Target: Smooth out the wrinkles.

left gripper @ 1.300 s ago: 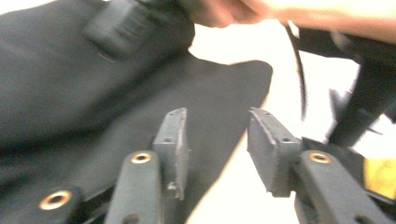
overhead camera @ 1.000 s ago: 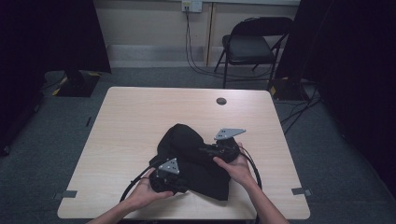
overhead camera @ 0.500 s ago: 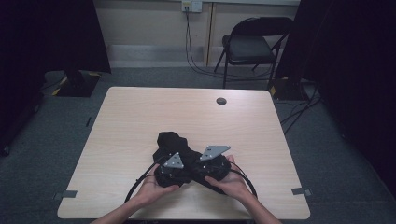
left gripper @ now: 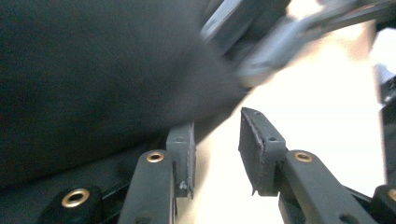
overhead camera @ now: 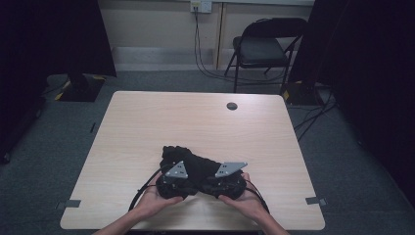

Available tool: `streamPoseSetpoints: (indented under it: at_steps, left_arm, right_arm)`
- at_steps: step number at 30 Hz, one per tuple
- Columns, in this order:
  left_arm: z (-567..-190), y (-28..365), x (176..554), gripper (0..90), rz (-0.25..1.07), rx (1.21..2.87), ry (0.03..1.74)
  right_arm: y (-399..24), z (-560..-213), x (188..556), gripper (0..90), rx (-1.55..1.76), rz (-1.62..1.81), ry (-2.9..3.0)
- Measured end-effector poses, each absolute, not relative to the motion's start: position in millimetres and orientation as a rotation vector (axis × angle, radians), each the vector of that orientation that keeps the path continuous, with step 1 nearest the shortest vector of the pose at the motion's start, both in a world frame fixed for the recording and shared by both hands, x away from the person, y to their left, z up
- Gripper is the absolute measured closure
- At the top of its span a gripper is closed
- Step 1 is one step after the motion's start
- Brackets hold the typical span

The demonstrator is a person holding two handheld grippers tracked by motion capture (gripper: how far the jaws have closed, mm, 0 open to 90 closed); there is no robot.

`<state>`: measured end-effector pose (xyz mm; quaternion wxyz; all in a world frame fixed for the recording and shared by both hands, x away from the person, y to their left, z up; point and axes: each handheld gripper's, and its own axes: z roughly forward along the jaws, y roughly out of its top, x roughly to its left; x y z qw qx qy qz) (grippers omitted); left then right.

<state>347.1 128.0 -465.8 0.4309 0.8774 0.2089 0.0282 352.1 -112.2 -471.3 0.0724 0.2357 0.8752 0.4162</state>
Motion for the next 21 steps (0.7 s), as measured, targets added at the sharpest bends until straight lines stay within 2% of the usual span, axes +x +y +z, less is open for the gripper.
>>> streamPoseSetpoints:
  at_steps: [7, 9, 14, 16, 19, 21]
  left_arm:
    - [-423.3, 138.2, 351.3, 61.9, 0.173, 2.016, 0.494]
    - [-420.5, 138.4, 357.5, 57.8, 0.199, 2.0, 0.523]
    - [-434.2, 151.3, 378.7, 54.5, 0.248, 2.021, 0.641]
    - [-448.2, 156.4, 384.4, 53.4, 0.197, 2.076, 0.704]
    - [-465.7, 158.9, 382.5, 53.3, 0.151, 2.129, 0.705]
    - [-463.3, 155.6, 376.9, 53.4, 0.177, 2.17, 0.689]
  right_arm:
    - [-107.9, -486.5, 368.7, 67.1, 0.757, 1.135, 2.636]
    - [-105.8, -488.7, 366.9, 61.6, 0.733, 1.125, 2.63]
    - [-116.3, -468.1, 365.0, 59.6, 0.757, 1.263, 2.55]
    - [-122.4, -459.5, 364.3, 60.2, 0.748, 1.315, 2.534]
    - [-133.0, -446.8, 368.1, 60.5, 0.793, 1.351, 2.469]
    - [-138.6, -440.7, 374.0, 61.9, 0.824, 1.361, 2.419]
